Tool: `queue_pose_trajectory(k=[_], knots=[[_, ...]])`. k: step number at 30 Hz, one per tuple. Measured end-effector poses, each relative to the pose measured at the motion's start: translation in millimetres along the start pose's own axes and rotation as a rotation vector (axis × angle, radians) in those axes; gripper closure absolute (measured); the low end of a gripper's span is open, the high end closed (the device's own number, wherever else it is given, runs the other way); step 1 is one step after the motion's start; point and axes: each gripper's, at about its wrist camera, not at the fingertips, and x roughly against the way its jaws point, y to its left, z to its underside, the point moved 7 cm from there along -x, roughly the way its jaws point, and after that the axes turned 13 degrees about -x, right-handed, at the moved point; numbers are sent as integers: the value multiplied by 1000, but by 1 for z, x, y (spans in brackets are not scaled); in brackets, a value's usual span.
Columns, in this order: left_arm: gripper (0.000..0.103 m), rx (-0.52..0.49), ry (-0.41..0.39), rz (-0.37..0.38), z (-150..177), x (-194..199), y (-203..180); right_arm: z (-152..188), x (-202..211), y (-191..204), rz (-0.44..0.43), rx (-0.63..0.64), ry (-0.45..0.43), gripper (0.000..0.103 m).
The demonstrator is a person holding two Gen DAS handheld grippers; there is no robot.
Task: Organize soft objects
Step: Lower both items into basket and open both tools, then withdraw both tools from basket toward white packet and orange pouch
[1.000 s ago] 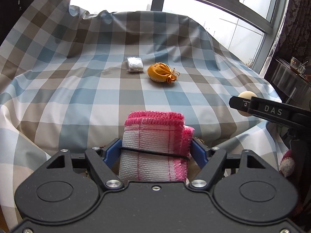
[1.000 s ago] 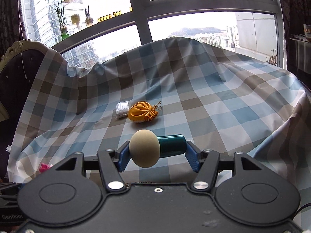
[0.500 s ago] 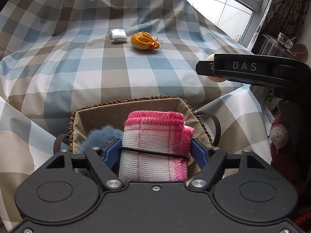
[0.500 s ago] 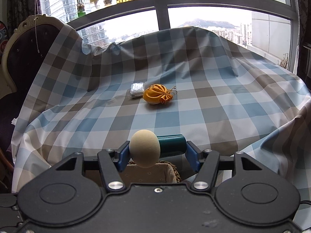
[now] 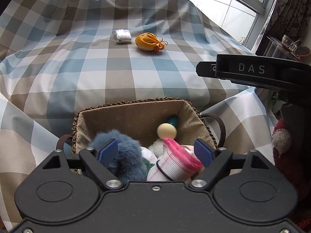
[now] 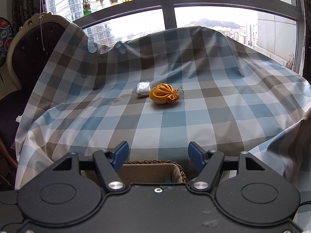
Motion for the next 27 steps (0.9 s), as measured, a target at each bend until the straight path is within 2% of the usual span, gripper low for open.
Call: queue_pose_trajectory(k=[7, 19, 27], knots=[[21, -4, -1, -17, 0, 0, 1, -1, 0, -4, 10, -11, -4, 36], [21, -21, -16, -108, -4, 2, 9, 3, -7, -8, 21, -12, 14, 36], [21, -54, -57, -227, -20, 3, 28, 7, -22, -13, 39, -7, 39, 35]])
